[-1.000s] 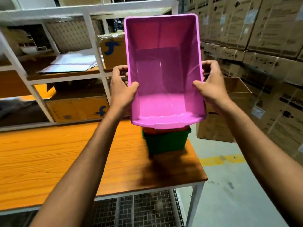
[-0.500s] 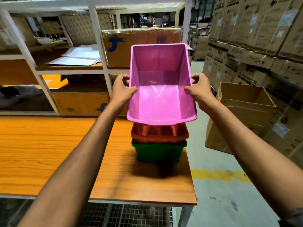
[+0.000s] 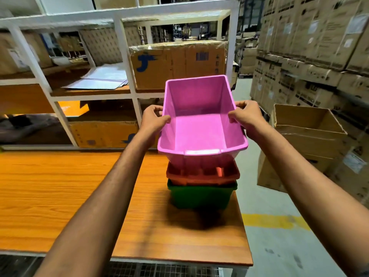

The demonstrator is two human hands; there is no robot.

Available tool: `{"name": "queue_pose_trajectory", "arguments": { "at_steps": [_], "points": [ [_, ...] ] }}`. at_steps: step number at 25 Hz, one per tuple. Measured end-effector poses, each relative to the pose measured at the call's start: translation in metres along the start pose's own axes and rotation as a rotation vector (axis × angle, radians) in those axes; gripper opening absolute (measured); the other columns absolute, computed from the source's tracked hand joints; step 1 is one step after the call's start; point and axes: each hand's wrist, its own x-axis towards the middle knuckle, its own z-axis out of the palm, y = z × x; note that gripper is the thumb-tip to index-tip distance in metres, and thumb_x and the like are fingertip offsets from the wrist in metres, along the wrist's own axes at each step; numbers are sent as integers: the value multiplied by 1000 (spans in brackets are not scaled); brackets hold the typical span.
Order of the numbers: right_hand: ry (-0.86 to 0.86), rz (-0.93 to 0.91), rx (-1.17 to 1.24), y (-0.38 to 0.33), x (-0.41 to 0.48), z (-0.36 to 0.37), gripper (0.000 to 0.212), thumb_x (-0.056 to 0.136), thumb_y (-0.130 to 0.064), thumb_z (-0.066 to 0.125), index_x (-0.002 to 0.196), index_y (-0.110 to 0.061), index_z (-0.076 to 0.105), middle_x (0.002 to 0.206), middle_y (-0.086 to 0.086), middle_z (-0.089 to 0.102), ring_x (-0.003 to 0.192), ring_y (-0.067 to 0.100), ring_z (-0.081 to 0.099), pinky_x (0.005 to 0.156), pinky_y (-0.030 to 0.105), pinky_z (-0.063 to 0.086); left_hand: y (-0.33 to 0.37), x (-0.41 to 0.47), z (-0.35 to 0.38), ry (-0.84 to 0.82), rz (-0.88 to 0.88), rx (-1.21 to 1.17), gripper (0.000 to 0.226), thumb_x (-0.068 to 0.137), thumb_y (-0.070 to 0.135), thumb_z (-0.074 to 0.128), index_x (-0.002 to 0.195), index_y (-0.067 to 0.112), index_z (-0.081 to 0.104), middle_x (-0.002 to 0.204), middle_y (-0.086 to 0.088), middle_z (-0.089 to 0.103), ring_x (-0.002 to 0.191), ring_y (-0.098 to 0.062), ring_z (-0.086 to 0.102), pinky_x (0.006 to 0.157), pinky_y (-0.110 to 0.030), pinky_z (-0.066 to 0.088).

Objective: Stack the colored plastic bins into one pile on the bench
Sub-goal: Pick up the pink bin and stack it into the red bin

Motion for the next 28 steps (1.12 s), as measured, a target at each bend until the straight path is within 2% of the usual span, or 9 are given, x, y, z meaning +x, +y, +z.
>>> {"name": "queue_pose_trajectory", "arguments": {
  "at_steps": [2,5,9,13,15,17,19,24,28],
  "points": [
    [-31,70,-27,9,-4,6,32,62,17,51,75,-5,72,54,4,54,41,11,43,51,20,35,-13,5,3,-32,-61,10,30,80,-1,69,108,8,65,103,-14,71,92,-29,71,74,-41,61],
    [-18,124,-46,28,-11,12,28,61,19,49,53,-7,57,37,-2,42,28,7,31,48,18,27,-35,4,11,-105,-123,39,28,83,0,68,110,6,64,100,-12,68,84,-23,67,58,-30,52],
    [-7,204,-109,44,-12,16,29,64,19,49,50,-6,50,29,-8,38,25,8,33,40,11,29,-54,3,20,-131,-183,32,26,82,4,70,108,7,66,97,-9,69,85,-24,69,61,-31,53],
    [-52,258,-194,56,-11,19,29,66,17,52,48,-6,52,44,6,38,28,13,28,38,10,23,-65,5,25,-145,-233,39,28,85,7,72,113,6,66,98,-8,69,85,-22,71,66,-33,61],
    [-76,289,-233,62,-12,18,28,68,16,54,51,-6,54,52,8,42,37,16,32,35,10,22,-69,3,28,-172,-259,62,26,89,9,71,114,7,64,97,-6,67,81,-18,68,61,-29,58],
    [-100,313,-248,67,-12,17,26,70,16,55,56,-6,56,60,9,48,49,19,40,38,14,28,-72,1,30,-199,-283,80,25,91,8,70,116,8,64,98,-5,66,80,-15,66,56,-24,53],
    [-117,332,-249,70,-12,19,26,72,15,56,59,-8,56,68,9,52,59,20,47,46,20,34,-77,0,31,-211,-301,100,27,92,9,69,119,9,64,105,-7,66,84,-15,66,58,-24,54],
    [-136,351,-261,74,-14,21,27,72,15,56,59,-9,55,65,8,49,58,19,45,49,21,34,-84,-3,33,-209,-335,103,32,93,10,70,124,11,63,115,-9,67,97,-22,69,64,-26,58],
    [-127,377,-244,72,-13,21,21,72,15,58,68,-6,60,74,9,56,67,20,52,51,24,41,-82,-2,34,-222,-346,112,32,93,9,69,125,10,61,113,-9,67,92,-19,69,61,-25,57]
  ]
}}
